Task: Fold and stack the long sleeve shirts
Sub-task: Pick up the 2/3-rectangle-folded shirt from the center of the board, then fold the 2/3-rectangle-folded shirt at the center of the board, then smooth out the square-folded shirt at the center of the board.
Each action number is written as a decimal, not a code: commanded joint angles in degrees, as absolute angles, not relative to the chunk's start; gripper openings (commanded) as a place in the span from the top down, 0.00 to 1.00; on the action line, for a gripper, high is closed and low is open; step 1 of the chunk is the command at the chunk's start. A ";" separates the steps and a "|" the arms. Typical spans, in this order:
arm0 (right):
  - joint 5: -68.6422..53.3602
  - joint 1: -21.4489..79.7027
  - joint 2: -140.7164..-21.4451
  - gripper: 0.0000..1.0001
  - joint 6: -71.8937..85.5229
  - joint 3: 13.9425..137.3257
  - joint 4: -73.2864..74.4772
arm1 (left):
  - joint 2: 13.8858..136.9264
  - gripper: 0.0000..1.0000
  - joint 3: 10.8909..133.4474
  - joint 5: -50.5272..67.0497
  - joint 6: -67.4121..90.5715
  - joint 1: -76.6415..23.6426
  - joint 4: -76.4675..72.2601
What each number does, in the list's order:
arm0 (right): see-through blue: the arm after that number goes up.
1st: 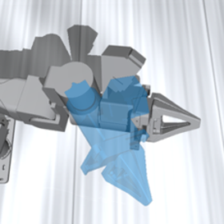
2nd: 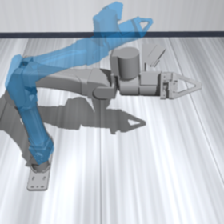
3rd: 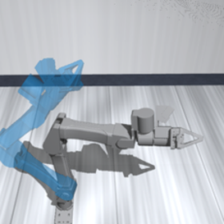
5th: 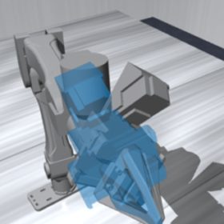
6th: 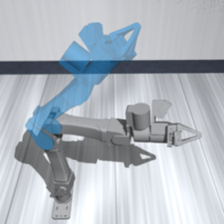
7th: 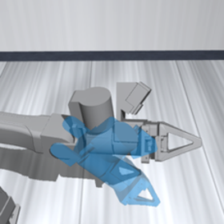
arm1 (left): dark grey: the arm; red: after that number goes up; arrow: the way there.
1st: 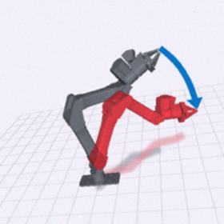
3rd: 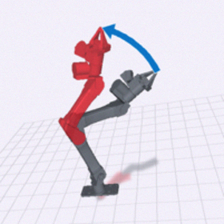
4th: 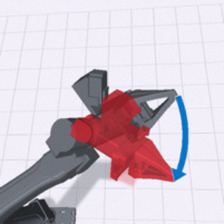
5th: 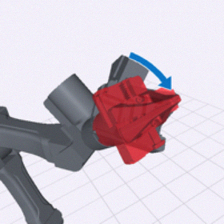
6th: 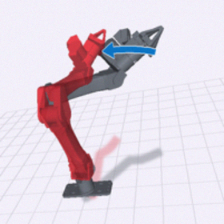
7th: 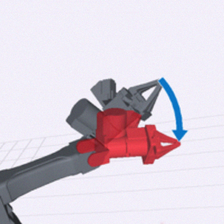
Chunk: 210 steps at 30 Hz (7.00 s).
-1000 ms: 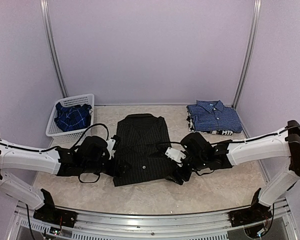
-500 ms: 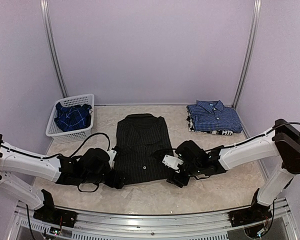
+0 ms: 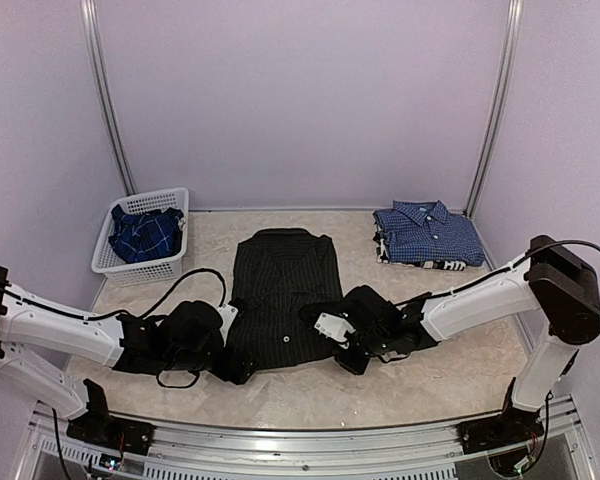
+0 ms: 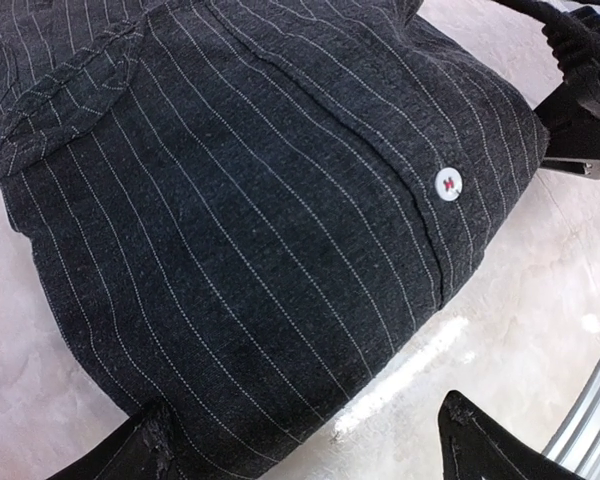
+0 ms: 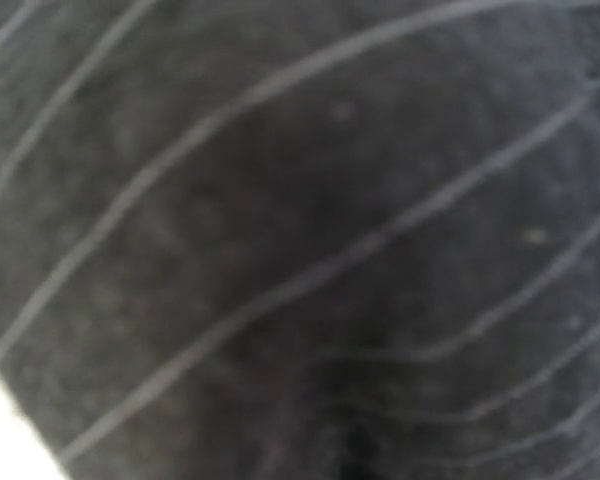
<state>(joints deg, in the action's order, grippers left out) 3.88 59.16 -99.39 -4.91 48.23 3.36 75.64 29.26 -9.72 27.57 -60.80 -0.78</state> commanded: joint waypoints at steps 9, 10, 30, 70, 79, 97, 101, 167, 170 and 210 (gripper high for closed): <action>-14.00 60.92 -88.91 1.00 8.87 46.18 20.12 | 71.65 0.11 27.28 -12.32 14.43 -68.95 -5.08; -15.69 60.94 -87.68 1.00 9.61 45.70 21.13 | 71.37 0.11 27.18 -13.19 12.32 -70.39 -6.13; -35.30 52.53 -74.08 1.00 17.72 40.87 30.21 | 73.39 0.14 30.85 -19.30 0.84 -84.99 -4.68; -41.35 48.03 -72.78 1.00 16.87 40.07 32.04 | 84.55 0.70 36.95 -24.11 -12.12 -87.01 2.04; -41.83 48.88 -70.94 1.00 19.14 39.26 33.47 | 81.79 1.00 42.34 -11.27 -9.87 -86.90 11.33; -43.89 52.73 -71.43 1.00 17.26 46.09 35.15 | 74.45 1.00 49.73 26.94 -3.57 -64.79 21.64; -44.12 47.90 -74.72 1.00 11.83 50.94 38.57 | 75.37 1.00 50.51 35.82 -2.90 -56.40 21.06; -29.32 23.69 -96.35 0.47 6.26 69.60 26.32 | 109.54 0.43 84.14 14.06 10.61 -30.75 15.87; -30.33 26.47 -95.04 0.48 9.11 66.12 20.66 | 105.74 0.42 79.13 16.50 13.12 -34.05 10.95; -35.92 39.09 -92.48 0.56 15.82 47.99 1.87 | 103.75 0.42 58.63 16.14 22.24 -44.04 -13.92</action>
<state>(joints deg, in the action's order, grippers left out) -36.82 36.25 -92.36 13.47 52.36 2.72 108.27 61.41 17.04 23.03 -42.78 -14.15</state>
